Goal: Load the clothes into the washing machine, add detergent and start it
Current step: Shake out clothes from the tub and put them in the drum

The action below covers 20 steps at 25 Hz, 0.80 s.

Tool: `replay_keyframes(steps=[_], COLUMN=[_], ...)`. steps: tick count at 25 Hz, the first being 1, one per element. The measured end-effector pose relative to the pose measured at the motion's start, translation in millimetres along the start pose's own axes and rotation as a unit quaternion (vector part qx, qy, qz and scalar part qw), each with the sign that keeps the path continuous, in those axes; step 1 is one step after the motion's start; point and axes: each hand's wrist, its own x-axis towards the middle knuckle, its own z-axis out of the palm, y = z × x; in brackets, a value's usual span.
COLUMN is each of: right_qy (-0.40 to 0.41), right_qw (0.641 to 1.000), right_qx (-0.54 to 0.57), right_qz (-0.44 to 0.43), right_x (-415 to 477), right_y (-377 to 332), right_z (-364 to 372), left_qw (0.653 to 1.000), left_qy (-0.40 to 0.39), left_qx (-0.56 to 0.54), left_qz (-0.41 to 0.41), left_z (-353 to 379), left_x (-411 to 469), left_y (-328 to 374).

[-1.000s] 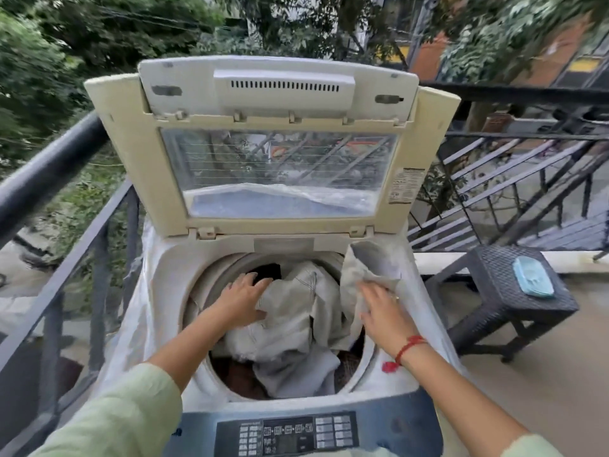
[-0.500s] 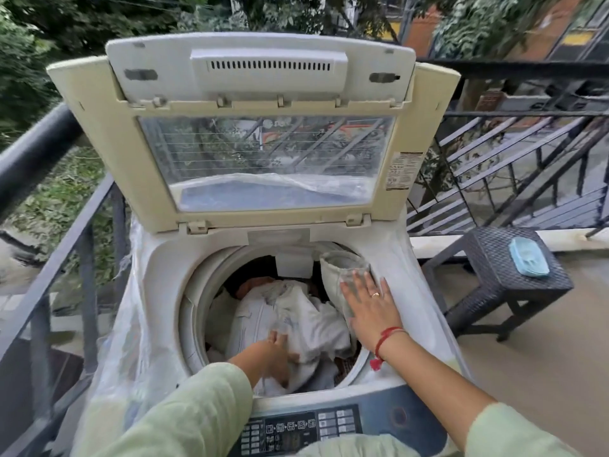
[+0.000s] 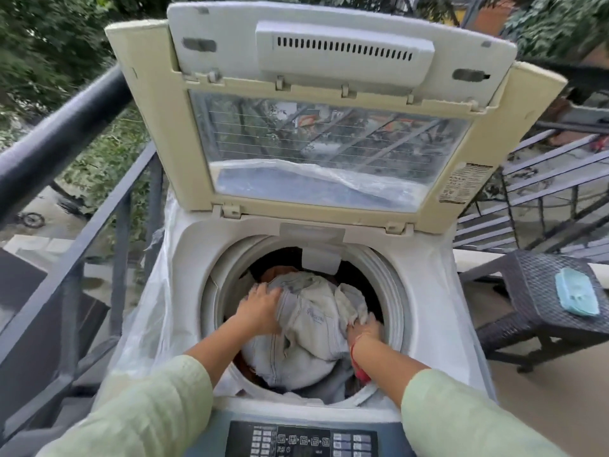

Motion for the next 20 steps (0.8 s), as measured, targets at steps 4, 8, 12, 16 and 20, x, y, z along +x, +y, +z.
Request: replay_keyframes(steps=[4,8,12,16,20], right_qy=[-0.072,-0.050,0.024,-0.003,-0.103], right_qw=[0.992,0.937,0.863,0.922,0.951], right_qx=[0.083,0.346,0.494,0.386,0.292], right_qz=[-0.055,0.021,0.098,0.036,-0.020], right_x=[18,27,48,80,83], right_y=[-8,-18,-33,-49,-50], right_z=[28,29,11,21,57], left_qw=[0.992,0.985,0.982,0.981,0.966], left_qy=[-0.116,-0.166,-0.185,-0.180,-0.247], left_qx=[0.040,-0.033,-0.031,0.007,0.038], left_qz=[-0.006,-0.030,-0.029,-0.068,-0.065], left_z=[30,60,54,74,93], left_x=[24,50,78,89,88], left_y=[4,-2,-5,1,4])
